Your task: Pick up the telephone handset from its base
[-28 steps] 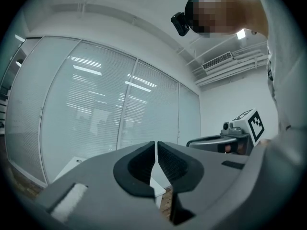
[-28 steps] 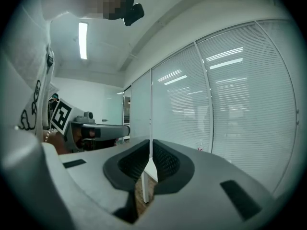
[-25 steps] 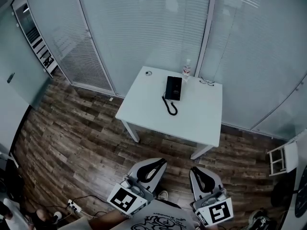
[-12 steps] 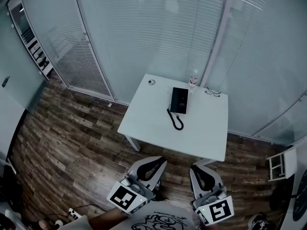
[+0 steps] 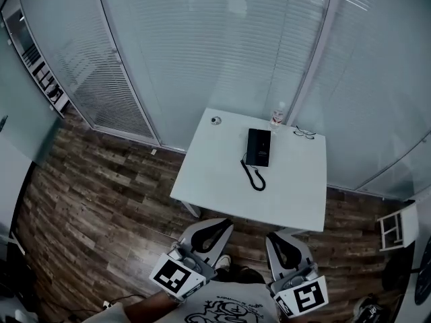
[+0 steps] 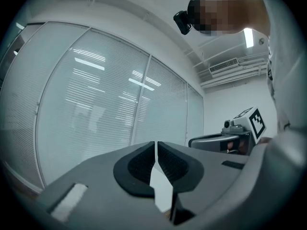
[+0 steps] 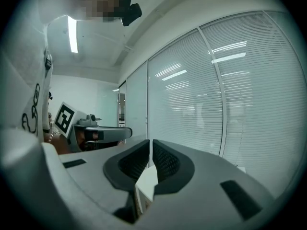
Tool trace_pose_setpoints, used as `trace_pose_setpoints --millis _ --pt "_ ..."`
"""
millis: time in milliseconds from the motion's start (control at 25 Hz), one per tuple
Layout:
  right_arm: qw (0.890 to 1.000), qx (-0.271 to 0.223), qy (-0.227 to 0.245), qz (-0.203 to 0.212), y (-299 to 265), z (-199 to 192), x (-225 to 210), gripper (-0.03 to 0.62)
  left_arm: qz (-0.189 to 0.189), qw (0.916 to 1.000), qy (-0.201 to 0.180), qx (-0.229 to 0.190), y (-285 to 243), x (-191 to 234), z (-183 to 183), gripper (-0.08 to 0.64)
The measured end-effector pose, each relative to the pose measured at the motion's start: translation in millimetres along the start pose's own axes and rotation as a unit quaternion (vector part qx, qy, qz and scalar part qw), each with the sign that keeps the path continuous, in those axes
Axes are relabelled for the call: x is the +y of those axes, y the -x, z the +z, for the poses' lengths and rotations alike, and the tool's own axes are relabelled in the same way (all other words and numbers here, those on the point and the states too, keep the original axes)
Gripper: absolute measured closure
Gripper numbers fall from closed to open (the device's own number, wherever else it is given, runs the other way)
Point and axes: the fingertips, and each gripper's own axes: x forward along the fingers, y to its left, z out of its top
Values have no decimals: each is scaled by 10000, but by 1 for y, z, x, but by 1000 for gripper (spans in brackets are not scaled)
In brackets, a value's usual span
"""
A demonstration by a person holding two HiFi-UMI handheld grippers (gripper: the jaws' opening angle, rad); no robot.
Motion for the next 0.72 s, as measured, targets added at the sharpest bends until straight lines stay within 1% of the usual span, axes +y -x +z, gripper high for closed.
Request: trace_pose_setpoints --millis 200,360,560,720 --pt "9999 89 -83 -81 -14 -8 -7 574 -41 9997 137 220 -4 15 -16 543" --pt "9998 122 -103 -76 -23 -13 -17 574 -52 9998 161 66 -18 22 -12 543" --pt "9999 64 -136 -72 -37 -19 -45 574 -23 9997 152 179 -43 31 -21 543" --pt "9999 44 -143 -53 -50 -16 -69 574 32 9997 168 176 -65 41 -18 543"
